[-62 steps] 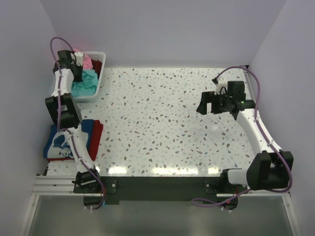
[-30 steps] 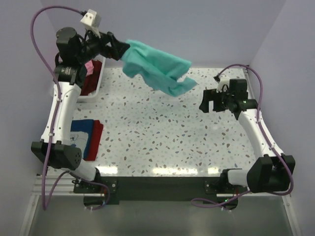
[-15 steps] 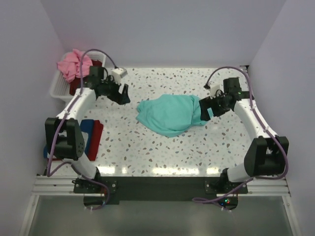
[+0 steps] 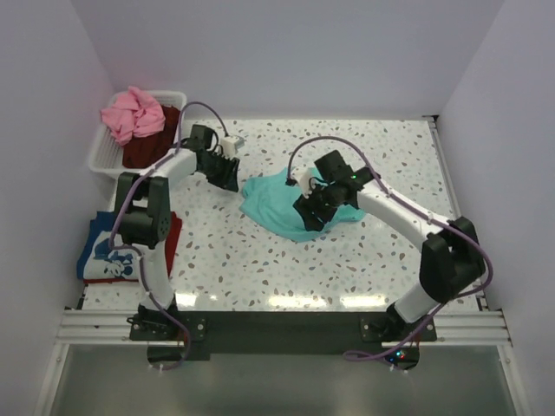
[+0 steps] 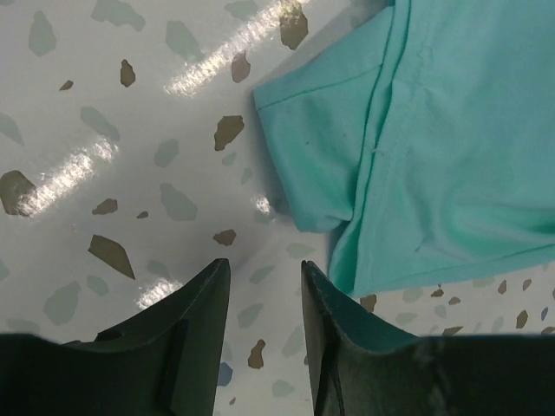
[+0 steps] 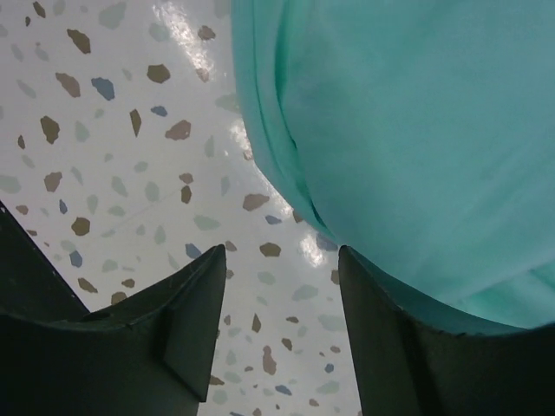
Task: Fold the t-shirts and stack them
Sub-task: Move the tshirt to the center of the board, then flatten the tshirt out
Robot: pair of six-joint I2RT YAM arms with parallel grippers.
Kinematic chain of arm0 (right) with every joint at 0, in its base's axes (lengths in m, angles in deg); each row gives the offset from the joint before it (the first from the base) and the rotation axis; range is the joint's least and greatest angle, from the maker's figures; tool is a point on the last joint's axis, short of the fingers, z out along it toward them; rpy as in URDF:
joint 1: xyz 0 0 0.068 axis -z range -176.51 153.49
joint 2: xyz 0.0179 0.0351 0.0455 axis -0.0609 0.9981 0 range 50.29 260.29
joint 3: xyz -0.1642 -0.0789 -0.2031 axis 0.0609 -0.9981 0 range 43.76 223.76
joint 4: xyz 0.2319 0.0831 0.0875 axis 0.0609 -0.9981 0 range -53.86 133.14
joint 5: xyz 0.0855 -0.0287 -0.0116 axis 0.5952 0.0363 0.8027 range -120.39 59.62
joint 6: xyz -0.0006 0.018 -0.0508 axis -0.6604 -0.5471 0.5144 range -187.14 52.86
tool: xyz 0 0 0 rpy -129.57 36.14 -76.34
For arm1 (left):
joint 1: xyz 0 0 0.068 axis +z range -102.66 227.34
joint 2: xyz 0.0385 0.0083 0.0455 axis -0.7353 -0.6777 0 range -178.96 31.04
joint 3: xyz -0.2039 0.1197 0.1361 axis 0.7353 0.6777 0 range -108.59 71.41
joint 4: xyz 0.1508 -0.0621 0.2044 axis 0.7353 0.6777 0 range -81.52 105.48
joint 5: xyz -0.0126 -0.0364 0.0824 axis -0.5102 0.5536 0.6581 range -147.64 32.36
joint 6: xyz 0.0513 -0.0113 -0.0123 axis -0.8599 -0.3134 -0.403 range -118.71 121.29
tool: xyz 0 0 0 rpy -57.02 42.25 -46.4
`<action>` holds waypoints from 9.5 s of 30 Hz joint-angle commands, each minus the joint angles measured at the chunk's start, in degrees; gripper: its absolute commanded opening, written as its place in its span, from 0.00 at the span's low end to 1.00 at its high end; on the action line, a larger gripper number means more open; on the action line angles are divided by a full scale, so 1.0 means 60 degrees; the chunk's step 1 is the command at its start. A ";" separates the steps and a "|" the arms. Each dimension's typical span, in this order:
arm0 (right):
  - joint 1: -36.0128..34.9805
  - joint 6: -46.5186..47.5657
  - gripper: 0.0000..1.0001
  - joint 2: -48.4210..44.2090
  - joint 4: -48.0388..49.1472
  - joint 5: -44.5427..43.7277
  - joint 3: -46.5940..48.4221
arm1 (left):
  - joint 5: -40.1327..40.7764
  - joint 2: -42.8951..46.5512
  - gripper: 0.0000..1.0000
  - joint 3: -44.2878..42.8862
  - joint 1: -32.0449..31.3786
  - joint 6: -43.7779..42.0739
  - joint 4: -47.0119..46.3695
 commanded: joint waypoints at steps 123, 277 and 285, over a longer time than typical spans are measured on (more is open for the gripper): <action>0.8790 -0.4737 0.00 -0.3787 0.3414 0.0539 0.6094 | 0.0992 0.7577 0.00 -0.1761 0.1133 0.2770 -0.1645; 0.4689 0.9443 0.00 -0.3420 -0.0672 -0.0985 -0.6225 | -0.0195 0.7958 0.46 0.8328 -0.1372 -1.0223 0.1199; 0.4674 0.9311 0.00 -0.3713 -0.1097 -0.0839 -0.5786 | 0.0304 0.6888 0.42 0.8680 -0.1372 -1.0252 0.0363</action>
